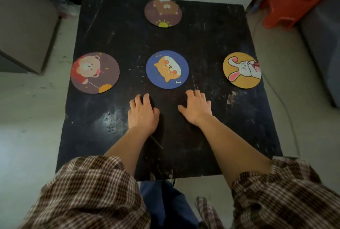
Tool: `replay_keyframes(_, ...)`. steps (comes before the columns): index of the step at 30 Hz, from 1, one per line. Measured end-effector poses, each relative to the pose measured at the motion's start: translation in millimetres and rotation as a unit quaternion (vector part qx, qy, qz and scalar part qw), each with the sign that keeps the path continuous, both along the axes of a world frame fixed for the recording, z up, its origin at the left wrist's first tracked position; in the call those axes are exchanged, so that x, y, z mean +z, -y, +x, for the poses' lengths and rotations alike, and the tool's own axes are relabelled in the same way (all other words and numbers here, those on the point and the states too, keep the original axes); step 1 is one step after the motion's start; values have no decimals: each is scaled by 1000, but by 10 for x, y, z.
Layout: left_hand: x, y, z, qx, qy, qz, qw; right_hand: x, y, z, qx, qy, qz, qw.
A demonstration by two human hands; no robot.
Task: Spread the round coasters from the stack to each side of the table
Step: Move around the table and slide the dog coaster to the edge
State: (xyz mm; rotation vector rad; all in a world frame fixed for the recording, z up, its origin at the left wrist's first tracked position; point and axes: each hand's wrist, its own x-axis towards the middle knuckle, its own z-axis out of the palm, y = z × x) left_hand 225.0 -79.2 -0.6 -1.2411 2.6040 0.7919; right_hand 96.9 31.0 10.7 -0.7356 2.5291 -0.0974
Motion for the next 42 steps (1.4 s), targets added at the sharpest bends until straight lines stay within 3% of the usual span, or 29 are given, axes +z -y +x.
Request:
replay_keyframes(9,-77,433,-571,30,-69,8,997,-62,317,-627,-4,-16,-18,1000)
replay_keyframes(16,-107,707,-858,193,-151,99,965,-136,649,-906,-13,-4,-31,999)
replay_keyframes(27,-140,741,-1003,344,-170,192,903,-128,876,-1018,-214,112,-118,963)
replay_keyframes(34,-112,771,-885,317,-202,186,908,-130,710,-975,-241,124,-147,951)
replay_keyframes(42,4,766,-670,252,-243,316,882,8,378,-878,-296,229,-182,909)
